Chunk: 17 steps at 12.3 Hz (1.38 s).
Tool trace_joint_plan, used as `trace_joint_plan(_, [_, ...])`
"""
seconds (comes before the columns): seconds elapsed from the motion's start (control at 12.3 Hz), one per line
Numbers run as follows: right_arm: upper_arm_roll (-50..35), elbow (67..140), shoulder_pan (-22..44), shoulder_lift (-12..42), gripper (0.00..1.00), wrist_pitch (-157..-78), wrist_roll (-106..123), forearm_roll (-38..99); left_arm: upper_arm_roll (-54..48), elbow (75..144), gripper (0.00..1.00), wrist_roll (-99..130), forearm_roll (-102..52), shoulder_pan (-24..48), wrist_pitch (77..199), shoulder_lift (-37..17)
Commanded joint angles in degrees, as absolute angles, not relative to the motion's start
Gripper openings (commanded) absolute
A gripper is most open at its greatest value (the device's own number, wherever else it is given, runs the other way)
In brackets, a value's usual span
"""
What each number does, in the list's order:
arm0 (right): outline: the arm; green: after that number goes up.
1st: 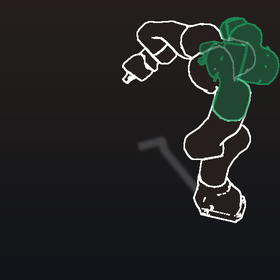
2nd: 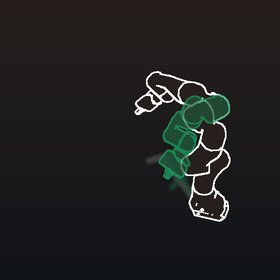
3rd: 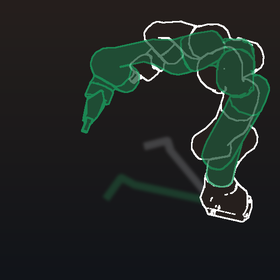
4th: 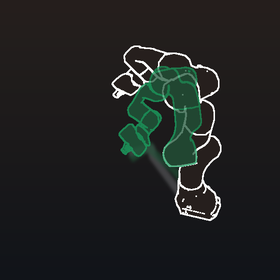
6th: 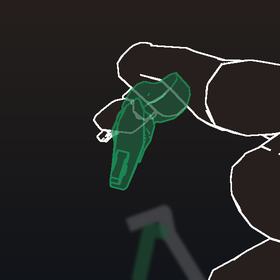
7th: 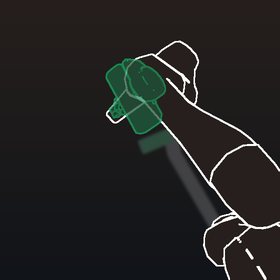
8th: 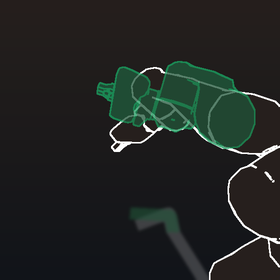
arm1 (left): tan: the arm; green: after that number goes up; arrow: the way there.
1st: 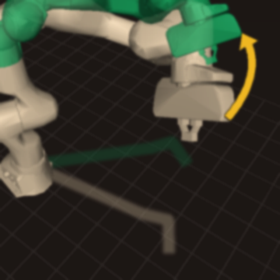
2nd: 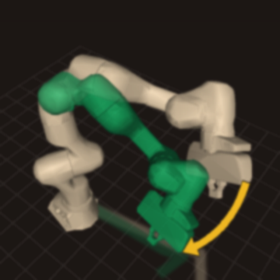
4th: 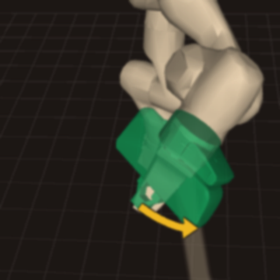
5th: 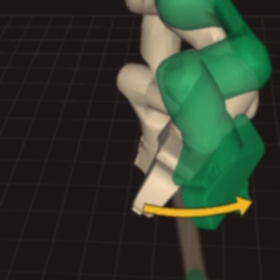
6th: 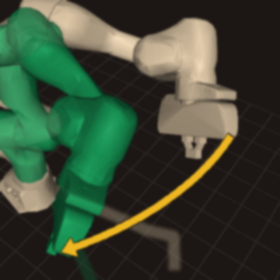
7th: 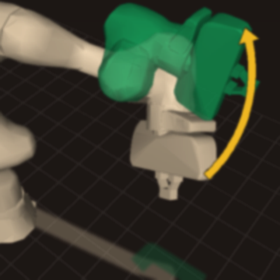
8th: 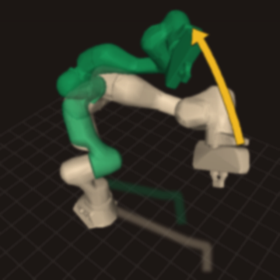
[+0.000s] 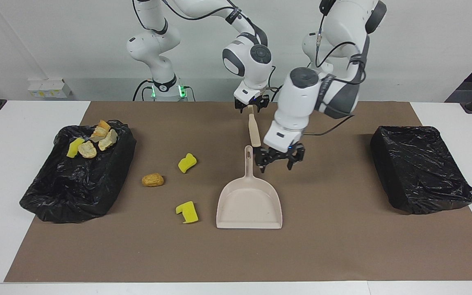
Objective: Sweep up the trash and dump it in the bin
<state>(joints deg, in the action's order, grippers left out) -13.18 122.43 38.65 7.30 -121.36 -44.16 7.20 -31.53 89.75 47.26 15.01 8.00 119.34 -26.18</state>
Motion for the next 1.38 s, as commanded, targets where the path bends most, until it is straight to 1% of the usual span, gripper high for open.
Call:
trace_joint_plan(0.0, [-13.01, 123.93, 38.85, 6.06, 0.49, -123.4, -44.91, 9.75, -32.52, 94.21, 1.0, 55.24, 20.61, 9.21, 122.16, -26.71])
trace_joint_plan(0.08, [-12.92, 123.93, 38.85, 6.24, 0.37, -123.57, -44.91, 10.02, -32.87, 94.39, 1.0, 57.98, 25.27, 10.36, 122.6, -29.07])
trace_joint_plan(0.16, [-13.01, 123.93, 38.59, 6.5, 0.06, -123.84, -44.74, 12.63, -33.83, 95.18, 1.0, 57.92, 25.75, 10.37, 122.52, -29.53])
trace_joint_plan(0.24, [-12.92, 123.84, 38.67, 6.5, 0.0, -123.75, -44.91, 13.61, -34.45, 96.14, 1.0, 57.83, 25.75, 10.2, 122.87, -29.44])
trace_joint_plan(0.41, [-12.92, 123.58, 38.5, 6.5, 0.0, -122.53, -44.73, 13.62, -35.07, 96.24, 1.0, 57.66, 25.66, 10.02, 122.78, -29.53])
trace_joint_plan(0.49, [-12.83, 123.49, 37.89, 5.55, 0.0, -120.87, -44.91, 13.71, -35.07, 96.15, 1.0, 57.48, 25.75, 9.93, 122.61, -29.53])
trace_joint_plan(0.65, [-12.57, 123.83, 35.26, 1.78, 0.0, -115.77, -47.62, 13.62, -35.07, 95.89, 1.0, 57.3, 25.93, 9.84, 121.73, -29.53])
trace_joint_plan(0.73, [-12.48, 124.79, 33.59, -0.68, 0.0, -113.66, -47.72, 13.54, -35.07, 95.71, 0.75, 57.3, 25.84, 9.84, 121.38, -29.44])
trace_joint_plan(0.81, [-12.48, 125.76, 31.14, -2.7, 0.0, -111.99, -47.12, 13.36, -35.07, 95.45, 0.37, 57.22, 25.75, 9.76, 120.85, -29.36])
trace_joint_plan(0.9, [-12.48, 125.95, 28.68, -4.03, 0.0, -110.32, -46.5, 12.92, -35.07, 95.36, 0.07, 57.13, 25.75, 9.76, 121.02, -29.36])
trace_joint_plan(0.98, [-12.48, 125.95, 26.91, -4.91, 0.0, -108.74, -45.36, 12.22, -35.16, 95.01, 0.0, 56.78, 25.75, 9.58, 121.81, -29.27])
trace_joint_plan(1.14, [-12.39, 126.21, 21.04, -6.24, 0.0, -107.23, -42.29, 8.98, -35.16, 94.74, 0.0, 51.1, 25.84, 9.05, 121.12, -28.92])
trace_joint_plan(1.3, [-12.39, 125.95, 14.97, -5.89, 0.0, -107.4, -41.05, 3.9, -35.16, 94.75, 0.0, 44.77, 26.19, 8.88, 120.85, -28.48])
